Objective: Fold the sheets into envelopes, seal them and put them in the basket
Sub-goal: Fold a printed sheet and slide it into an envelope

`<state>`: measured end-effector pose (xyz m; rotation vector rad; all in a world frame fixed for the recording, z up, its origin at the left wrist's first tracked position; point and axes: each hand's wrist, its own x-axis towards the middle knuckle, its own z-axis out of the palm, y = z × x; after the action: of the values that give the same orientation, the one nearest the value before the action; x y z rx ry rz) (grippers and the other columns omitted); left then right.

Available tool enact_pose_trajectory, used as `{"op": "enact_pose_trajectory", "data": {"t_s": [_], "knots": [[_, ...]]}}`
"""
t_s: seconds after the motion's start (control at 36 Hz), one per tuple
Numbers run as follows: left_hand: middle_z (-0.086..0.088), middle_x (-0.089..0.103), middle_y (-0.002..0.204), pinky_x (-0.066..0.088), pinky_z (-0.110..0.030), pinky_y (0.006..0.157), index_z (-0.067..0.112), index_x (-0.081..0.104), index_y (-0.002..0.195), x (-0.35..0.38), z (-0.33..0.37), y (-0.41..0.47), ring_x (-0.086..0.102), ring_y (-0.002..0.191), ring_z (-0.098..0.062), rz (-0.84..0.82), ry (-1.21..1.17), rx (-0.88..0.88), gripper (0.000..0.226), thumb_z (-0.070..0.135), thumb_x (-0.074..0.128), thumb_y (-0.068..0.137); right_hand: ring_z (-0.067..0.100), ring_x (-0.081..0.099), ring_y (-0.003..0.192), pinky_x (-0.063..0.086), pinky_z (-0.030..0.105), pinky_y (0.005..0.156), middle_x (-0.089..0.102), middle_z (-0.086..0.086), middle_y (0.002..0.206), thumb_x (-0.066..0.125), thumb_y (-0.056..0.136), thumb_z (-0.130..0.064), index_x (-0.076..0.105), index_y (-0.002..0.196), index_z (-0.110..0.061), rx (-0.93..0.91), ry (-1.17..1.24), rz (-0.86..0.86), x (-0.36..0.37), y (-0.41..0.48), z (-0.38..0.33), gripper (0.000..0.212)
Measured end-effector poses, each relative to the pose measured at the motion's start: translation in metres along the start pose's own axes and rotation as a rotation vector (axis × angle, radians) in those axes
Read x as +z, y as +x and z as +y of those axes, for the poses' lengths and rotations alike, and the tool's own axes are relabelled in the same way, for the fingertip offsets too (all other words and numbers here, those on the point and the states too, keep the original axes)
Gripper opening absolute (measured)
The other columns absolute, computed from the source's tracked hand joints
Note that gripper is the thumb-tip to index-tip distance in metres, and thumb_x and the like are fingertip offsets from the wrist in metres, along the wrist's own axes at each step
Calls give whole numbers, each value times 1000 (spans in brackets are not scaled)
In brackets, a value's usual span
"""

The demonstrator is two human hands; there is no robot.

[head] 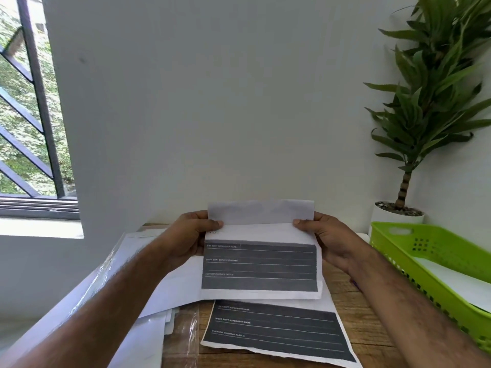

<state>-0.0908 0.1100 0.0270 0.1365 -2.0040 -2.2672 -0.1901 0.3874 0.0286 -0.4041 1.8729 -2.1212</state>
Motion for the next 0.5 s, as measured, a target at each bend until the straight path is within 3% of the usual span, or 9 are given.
{"op": "enact_pose_trajectory", "data": {"t_s": [0.06, 0.19, 0.28, 0.33, 0.42, 0.5], "knots": [[-22, 73, 110, 60, -39, 75, 4, 70, 117, -3, 1, 0, 70, 84, -30, 7, -11, -2, 24, 5, 57, 95, 37, 69, 109, 53, 52, 99, 74, 16, 115, 71, 88, -13, 71, 120, -7, 23, 1, -19, -2, -2, -3, 32], [-20, 73, 103, 58, -38, 77, 5, 70, 113, -2, 3, -1, 70, 79, -29, -19, -140, 15, 27, 2, 50, 95, 32, 72, 93, 59, 42, 80, 73, 19, 115, 64, 89, -11, 70, 120, -9, 23, 104, -123, -4, -11, -12, 31], [-26, 66, 107, 55, -43, 81, 2, 68, 113, -4, 1, -2, 65, 85, -34, 2, -194, 31, 28, 4, 48, 93, 35, 68, 99, 52, 51, 97, 72, 19, 116, 60, 91, -9, 71, 119, -10, 12, 147, -149, -3, -11, -12, 30], [-23, 62, 101, 53, -41, 77, 3, 71, 100, -4, 2, -1, 63, 80, -32, 61, -228, 35, 26, 7, 47, 92, 34, 67, 94, 48, 52, 99, 73, 19, 108, 57, 92, -7, 76, 108, -11, 1, 156, -111, -3, -9, -10, 25], [-19, 68, 82, 56, -31, 58, -1, 70, 90, -1, 5, -3, 66, 67, -27, 79, -261, 30, 35, 11, 37, 88, 30, 67, 80, 51, 46, 88, 71, 17, 94, 49, 91, -8, 78, 90, -9, 1, 149, -38, -4, -7, -6, 29], [-14, 65, 77, 51, -30, 60, -1, 67, 95, 2, 7, -2, 62, 63, -24, 77, -213, 23, 31, 14, 41, 87, 33, 62, 82, 50, 43, 80, 67, 20, 95, 41, 84, -18, 80, 92, -6, 8, 163, -6, -5, -3, -4, 41]]}}
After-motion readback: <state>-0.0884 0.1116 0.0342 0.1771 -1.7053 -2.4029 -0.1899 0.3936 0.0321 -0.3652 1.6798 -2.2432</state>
